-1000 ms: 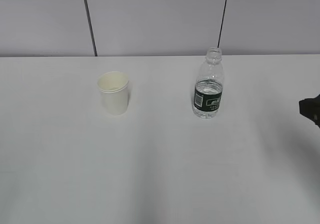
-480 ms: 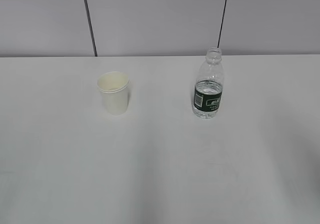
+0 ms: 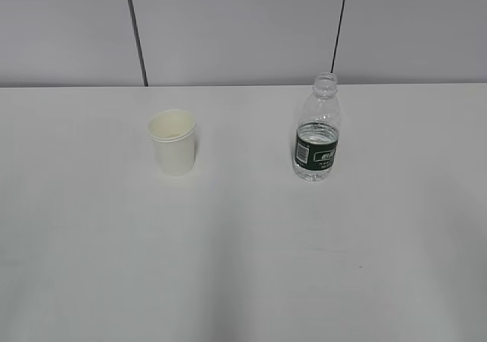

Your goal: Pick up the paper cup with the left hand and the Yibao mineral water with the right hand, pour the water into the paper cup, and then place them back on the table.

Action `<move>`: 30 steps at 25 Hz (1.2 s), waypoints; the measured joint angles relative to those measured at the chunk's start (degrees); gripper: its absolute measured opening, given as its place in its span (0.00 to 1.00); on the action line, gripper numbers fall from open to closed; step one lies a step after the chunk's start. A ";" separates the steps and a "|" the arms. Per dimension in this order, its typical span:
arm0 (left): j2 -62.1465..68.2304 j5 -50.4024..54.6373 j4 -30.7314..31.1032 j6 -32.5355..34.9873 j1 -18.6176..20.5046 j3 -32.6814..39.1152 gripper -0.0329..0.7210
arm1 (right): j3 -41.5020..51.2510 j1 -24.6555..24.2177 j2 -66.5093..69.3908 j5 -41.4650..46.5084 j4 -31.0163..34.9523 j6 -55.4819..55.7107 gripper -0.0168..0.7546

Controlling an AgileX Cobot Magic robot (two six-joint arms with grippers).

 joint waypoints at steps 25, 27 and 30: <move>0.00 0.00 0.00 0.00 0.00 0.00 0.37 | 4.12 0.00 -14.63 1.47 -1.59 1.20 0.78; 0.00 0.00 0.00 0.00 0.00 0.00 0.37 | 4.12 0.00 -14.63 1.47 -1.68 1.23 0.78; 0.00 0.00 0.00 0.00 0.00 0.05 0.37 | 4.12 0.00 -14.63 1.47 -1.68 1.34 0.78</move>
